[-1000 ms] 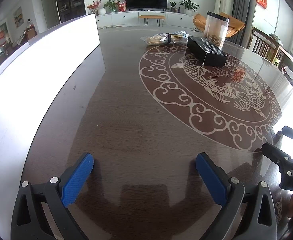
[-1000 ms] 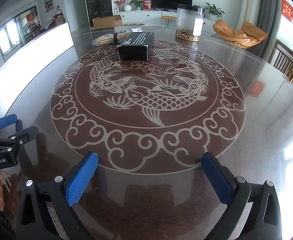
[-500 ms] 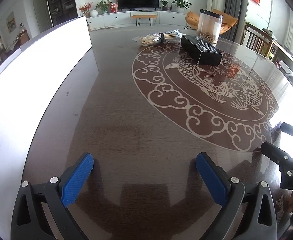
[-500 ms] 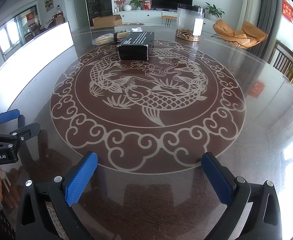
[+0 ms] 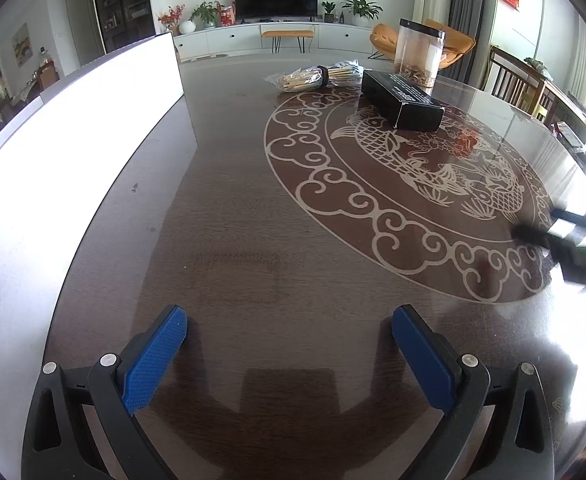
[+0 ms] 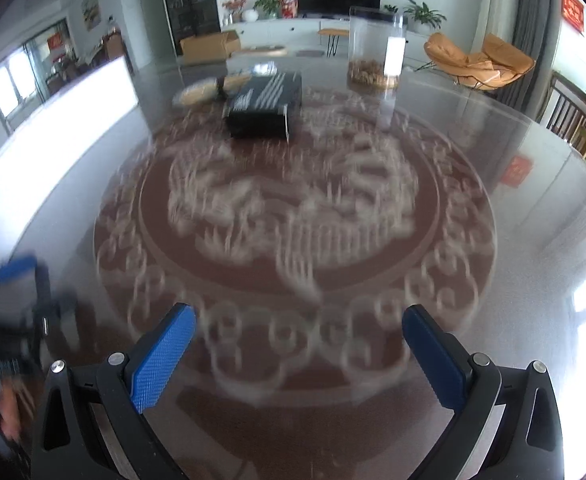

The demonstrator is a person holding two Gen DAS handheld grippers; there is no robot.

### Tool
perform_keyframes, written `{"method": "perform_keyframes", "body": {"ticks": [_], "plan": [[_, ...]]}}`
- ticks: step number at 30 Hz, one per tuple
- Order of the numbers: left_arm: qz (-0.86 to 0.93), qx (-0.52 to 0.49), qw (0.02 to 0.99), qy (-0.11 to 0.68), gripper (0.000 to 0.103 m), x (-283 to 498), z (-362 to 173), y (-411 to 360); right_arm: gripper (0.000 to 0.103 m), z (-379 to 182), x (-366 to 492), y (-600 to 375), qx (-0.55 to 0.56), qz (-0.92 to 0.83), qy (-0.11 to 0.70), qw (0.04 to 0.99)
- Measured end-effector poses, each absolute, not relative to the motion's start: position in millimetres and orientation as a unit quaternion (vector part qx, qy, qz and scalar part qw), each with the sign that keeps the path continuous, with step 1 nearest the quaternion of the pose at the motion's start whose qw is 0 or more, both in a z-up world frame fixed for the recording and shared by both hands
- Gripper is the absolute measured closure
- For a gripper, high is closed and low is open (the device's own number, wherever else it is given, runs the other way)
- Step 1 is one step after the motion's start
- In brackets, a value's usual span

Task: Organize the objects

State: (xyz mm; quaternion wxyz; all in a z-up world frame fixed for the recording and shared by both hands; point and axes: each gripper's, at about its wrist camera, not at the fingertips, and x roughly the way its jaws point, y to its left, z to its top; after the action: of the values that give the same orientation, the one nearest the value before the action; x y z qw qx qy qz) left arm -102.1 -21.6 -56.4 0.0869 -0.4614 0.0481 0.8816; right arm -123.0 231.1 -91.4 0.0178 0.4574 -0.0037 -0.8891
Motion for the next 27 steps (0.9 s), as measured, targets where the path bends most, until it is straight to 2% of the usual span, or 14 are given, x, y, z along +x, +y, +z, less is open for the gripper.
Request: {"method": "perform_keyframes", "body": {"ticks": [7, 15, 16, 18, 20, 27], "plan": [[0.882, -0.461, 0.087, 0.048, 0.000, -102, -57, -22, 0.000, -70, -229, 210, 0.427, -0.904, 0.006, 0.006], [0.882, -0.461, 0.087, 0.048, 0.000, -102, -57, -22, 0.001, -99, -316, 186, 0.483, -0.875, 0.031, -0.015], [0.882, -0.461, 0.087, 0.048, 0.000, -102, -57, -22, 0.003, -101, -317, 186, 0.484, -0.875, 0.030, -0.014], [0.882, -0.461, 0.087, 0.048, 0.000, -102, -57, -22, 0.029, -99, -313, 190, 0.469, -0.883, 0.015, -0.007], [0.882, -0.461, 0.087, 0.048, 0.000, -101, -57, -22, 0.041, -97, -306, 195, 0.461, -0.887, 0.005, -0.004], [0.882, -0.461, 0.087, 0.048, 0.000, -101, -57, -22, 0.043, -95, -256, 221, 0.451, -0.893, 0.009, 0.001]]}}
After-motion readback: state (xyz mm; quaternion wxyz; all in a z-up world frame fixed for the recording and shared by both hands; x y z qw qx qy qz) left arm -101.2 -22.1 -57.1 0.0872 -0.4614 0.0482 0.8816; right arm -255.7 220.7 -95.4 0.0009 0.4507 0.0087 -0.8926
